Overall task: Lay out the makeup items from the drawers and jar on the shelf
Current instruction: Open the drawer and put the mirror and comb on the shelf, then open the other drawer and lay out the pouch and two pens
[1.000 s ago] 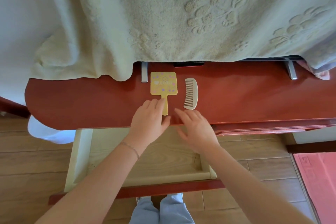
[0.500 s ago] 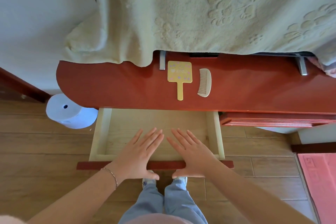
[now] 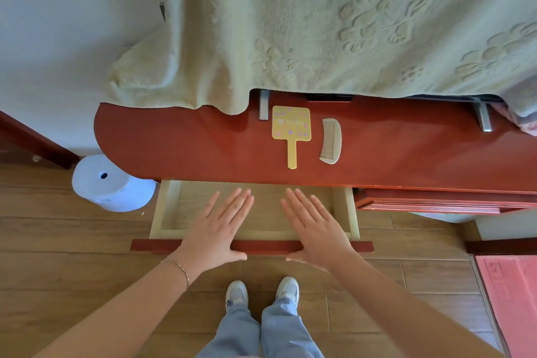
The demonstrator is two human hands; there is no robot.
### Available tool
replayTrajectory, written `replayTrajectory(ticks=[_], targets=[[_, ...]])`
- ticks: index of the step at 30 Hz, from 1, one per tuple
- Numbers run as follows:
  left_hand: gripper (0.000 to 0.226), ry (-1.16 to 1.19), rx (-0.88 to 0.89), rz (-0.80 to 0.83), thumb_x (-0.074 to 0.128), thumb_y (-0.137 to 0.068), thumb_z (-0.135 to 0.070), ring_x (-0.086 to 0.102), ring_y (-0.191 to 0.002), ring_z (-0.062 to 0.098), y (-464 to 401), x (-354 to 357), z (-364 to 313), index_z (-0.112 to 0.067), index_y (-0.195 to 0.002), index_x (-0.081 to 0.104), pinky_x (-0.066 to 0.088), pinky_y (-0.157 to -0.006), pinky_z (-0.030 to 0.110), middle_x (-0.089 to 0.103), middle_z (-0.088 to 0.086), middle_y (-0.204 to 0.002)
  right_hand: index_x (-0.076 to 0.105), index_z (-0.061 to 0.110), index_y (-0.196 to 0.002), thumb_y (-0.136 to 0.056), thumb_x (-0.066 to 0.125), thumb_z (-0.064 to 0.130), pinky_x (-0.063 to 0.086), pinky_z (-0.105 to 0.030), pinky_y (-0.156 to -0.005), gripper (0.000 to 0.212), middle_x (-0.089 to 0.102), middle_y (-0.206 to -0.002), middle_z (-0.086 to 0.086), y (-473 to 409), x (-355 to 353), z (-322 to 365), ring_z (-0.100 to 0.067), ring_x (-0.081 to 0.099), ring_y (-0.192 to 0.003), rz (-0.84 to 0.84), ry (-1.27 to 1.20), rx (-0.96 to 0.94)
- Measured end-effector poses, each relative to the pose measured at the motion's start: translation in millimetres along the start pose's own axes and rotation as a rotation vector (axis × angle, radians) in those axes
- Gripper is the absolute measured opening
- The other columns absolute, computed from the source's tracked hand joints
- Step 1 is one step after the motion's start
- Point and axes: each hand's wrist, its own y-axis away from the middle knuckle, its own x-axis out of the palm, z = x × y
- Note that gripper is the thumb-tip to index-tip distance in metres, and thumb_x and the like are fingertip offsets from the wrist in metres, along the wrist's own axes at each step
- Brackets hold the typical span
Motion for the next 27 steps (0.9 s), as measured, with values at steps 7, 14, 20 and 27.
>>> replayTrajectory(ticks=[7, 14, 20, 27], targets=[[0.115, -0.060, -0.025, -0.119, 0.073, -0.059, -0.062, 0.025, -0.138, 0.026, -26.8, -10.1, 15.8, -0.003, -0.144, 0.022, 0.022, -0.112, 0.049, 0.028, 0.012, -0.150, 0.017, 0.006, -0.144, -0.056, 0.072, 0.066, 0.016, -0.044, -0.114, 0.120, 0.026, -0.152, -0.010, -26.5, -6.9, -13.4, -0.025, 0.025, -0.140, -0.110, 0.091, 0.093], [0.073, -0.070, -0.062, -0.207, 0.073, -0.075, -0.036, 0.049, -0.124, 0.022, -51.5, -6.0, 26.6, -0.006, -0.135, 0.044, 0.038, -0.102, 0.046, 0.050, 0.009, -0.136, 0.049, 0.011, -0.133, -0.059, 0.082, 0.044, 0.034, -0.042, -0.106, 0.088, 0.053, -0.136, -0.003, -54.4, -5.9, -23.7, -0.023, 0.050, -0.125, -0.300, 0.128, 0.093], [0.049, -0.014, -0.066, -0.388, 0.062, -0.075, 0.003, 0.053, -0.108, 0.022, -65.3, 5.4, 31.6, -0.011, -0.122, 0.055, 0.040, -0.088, 0.037, 0.057, 0.004, -0.122, 0.053, 0.015, -0.129, -0.069, 0.079, 0.022, 0.034, -0.040, -0.106, 0.065, 0.057, -0.132, -0.002, -74.1, 2.6, -35.6, -0.023, 0.052, -0.122, -0.398, 0.160, 0.075], [0.047, -0.044, -0.066, -0.442, 0.050, -0.075, 0.007, 0.050, -0.099, 0.024, -72.1, 3.7, 31.6, -0.011, -0.118, 0.055, 0.042, -0.080, 0.038, 0.058, 0.006, -0.116, 0.059, 0.012, -0.116, -0.069, 0.074, 0.008, 0.042, -0.041, -0.102, 0.050, 0.063, -0.120, -0.005, -83.2, 5.7, -31.7, -0.025, 0.058, -0.113, -0.483, 0.130, 0.077]])
